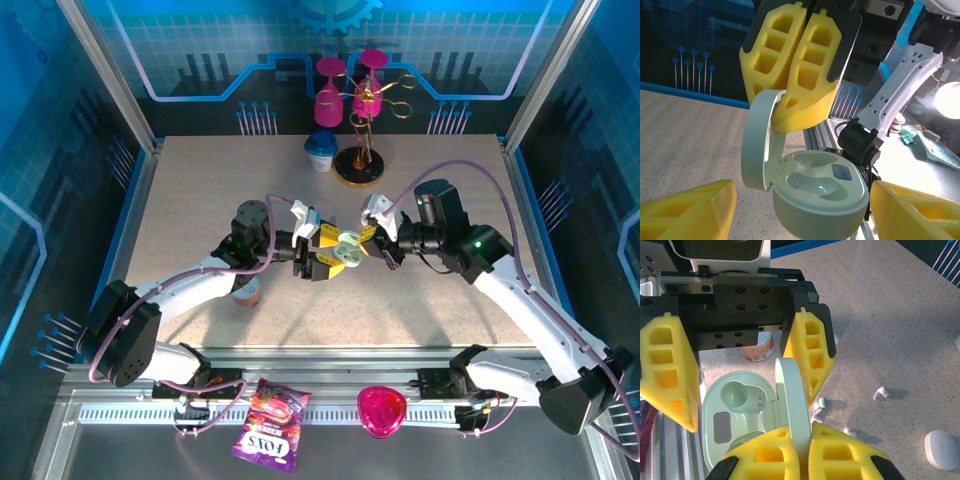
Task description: Insert the wireless bluetooth earbuds into the charging case
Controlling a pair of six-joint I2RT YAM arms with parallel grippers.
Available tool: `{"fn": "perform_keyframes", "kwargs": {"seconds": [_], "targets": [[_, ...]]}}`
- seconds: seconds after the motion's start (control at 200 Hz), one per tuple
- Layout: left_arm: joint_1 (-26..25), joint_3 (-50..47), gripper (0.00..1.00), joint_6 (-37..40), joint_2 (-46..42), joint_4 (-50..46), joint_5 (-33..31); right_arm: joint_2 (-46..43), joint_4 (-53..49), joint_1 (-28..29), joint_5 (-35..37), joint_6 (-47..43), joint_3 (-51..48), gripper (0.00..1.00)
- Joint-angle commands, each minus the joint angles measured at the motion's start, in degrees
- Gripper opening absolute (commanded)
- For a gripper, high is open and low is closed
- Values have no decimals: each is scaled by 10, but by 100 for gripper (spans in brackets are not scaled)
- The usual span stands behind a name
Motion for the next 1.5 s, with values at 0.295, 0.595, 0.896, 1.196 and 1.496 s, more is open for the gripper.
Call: {"fn": "perform_keyframes", "kwargs": {"seconds": [0.295,0.595,0.896,1.196,1.496], "targets": [[-3,5,71,1,4,9,6,8,36,11,-26,7,20,0],[-3,5,55,-2,4,12,13,9,33,11,-30,7,16,0],[-3,-2,43,7,4,21,10,-2,36,12,-24,14,15,16],[27,-51,43,-42,22,166,-27,-67,163,-22,-42,95,-58,72],[51,-86,42,-75,9,255,-78,-102,317,-137,21,315,-190,78]]}}
